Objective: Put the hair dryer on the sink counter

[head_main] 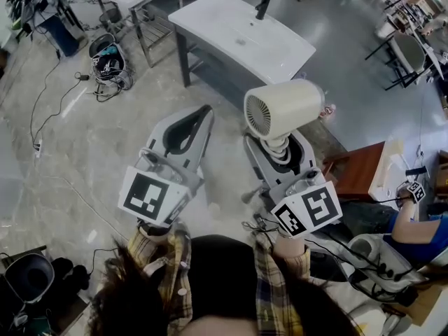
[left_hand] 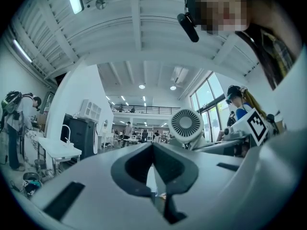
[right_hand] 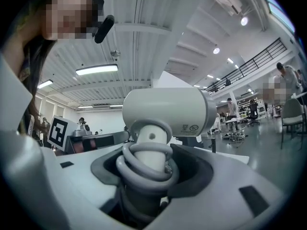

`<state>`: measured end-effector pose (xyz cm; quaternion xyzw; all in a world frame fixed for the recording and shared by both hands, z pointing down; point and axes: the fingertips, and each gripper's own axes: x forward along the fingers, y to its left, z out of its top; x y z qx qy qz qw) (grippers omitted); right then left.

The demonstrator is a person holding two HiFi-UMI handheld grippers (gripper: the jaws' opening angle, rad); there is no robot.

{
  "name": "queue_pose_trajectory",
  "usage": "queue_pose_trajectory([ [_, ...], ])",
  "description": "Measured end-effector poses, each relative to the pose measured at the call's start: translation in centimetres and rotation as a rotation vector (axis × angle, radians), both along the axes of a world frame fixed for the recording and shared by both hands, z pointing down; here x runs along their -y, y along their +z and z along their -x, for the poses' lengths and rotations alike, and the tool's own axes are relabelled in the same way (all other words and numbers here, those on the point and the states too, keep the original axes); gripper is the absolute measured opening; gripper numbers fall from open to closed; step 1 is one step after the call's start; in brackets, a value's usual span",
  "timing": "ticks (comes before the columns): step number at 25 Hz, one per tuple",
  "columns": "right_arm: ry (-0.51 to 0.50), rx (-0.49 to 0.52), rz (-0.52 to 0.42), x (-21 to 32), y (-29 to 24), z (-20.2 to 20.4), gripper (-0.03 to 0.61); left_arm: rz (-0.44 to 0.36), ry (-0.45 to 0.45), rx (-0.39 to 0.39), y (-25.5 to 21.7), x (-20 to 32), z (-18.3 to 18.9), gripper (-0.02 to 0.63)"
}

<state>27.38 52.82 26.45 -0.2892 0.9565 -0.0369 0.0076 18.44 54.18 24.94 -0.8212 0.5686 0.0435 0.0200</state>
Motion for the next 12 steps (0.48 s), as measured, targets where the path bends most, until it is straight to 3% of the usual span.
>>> queue_pose_trajectory([
  [12, 0.005, -0.002, -0.006, 12.0, -0.4, 8.1, 0.255, -0.015, 0.044, 0.044, -1.1, 12.2, 6.7, 0.017],
])
